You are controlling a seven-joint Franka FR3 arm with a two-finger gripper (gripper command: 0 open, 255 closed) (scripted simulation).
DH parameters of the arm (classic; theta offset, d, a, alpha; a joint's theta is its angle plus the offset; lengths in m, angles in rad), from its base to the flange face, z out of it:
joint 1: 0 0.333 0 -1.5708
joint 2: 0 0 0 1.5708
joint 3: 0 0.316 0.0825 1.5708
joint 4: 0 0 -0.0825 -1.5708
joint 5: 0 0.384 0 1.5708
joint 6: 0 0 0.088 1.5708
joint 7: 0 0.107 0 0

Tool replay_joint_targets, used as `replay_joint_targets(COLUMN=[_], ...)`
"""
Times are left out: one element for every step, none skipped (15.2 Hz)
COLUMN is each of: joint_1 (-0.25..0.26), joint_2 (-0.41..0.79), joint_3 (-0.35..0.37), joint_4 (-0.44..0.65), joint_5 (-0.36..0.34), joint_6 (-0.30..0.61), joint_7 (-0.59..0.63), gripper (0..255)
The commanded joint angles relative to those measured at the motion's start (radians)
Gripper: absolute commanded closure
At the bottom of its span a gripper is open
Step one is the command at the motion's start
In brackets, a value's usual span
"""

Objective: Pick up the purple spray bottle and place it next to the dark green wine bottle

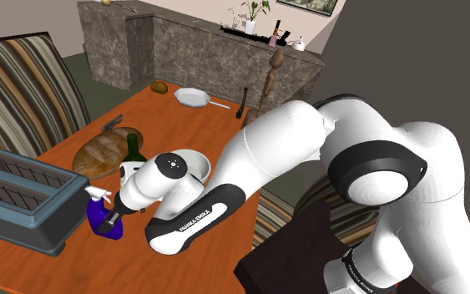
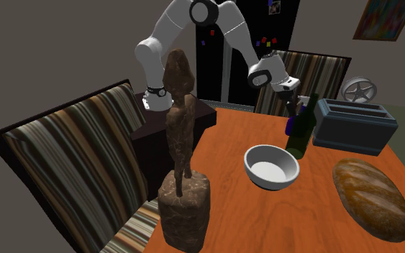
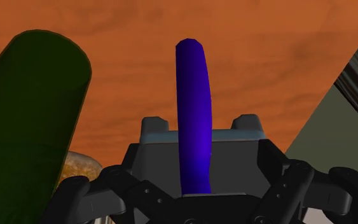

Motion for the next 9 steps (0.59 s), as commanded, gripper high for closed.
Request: replay_joint_targets(joint_1=[0.007, 0.01, 0.01, 0.01, 0.01, 0.01, 0.01, 0.01, 0.01], joint_2=[-0.071, -0.103, -0.103, -0.103, -0.103, -0.103, -0.103, -0.103, -0.103], joint_3=[-0.005, -0.008, -0.008, -0.007, -0.008, -0.008, -0.008, -0.008, -0.008], joint_4=[-0.071, -0.1, -0.1, -0.1, -0.1, -0.1, -0.1, -0.1, -0.1], joint_5=[0.0, -0.001, -0.001, -0.001, -0.001, -0.001, -0.001, -0.001, -0.001], joint_6=[0.0, -0.002, -0.002, -0.002, -0.002, -0.002, -0.002, -0.002, -0.002], joint_7=[0.001, 0.001, 0.001, 0.001, 0.001, 0.001, 0.001, 0.001, 0.001], gripper=[0, 0, 0, 0, 0, 0, 0, 0, 0])
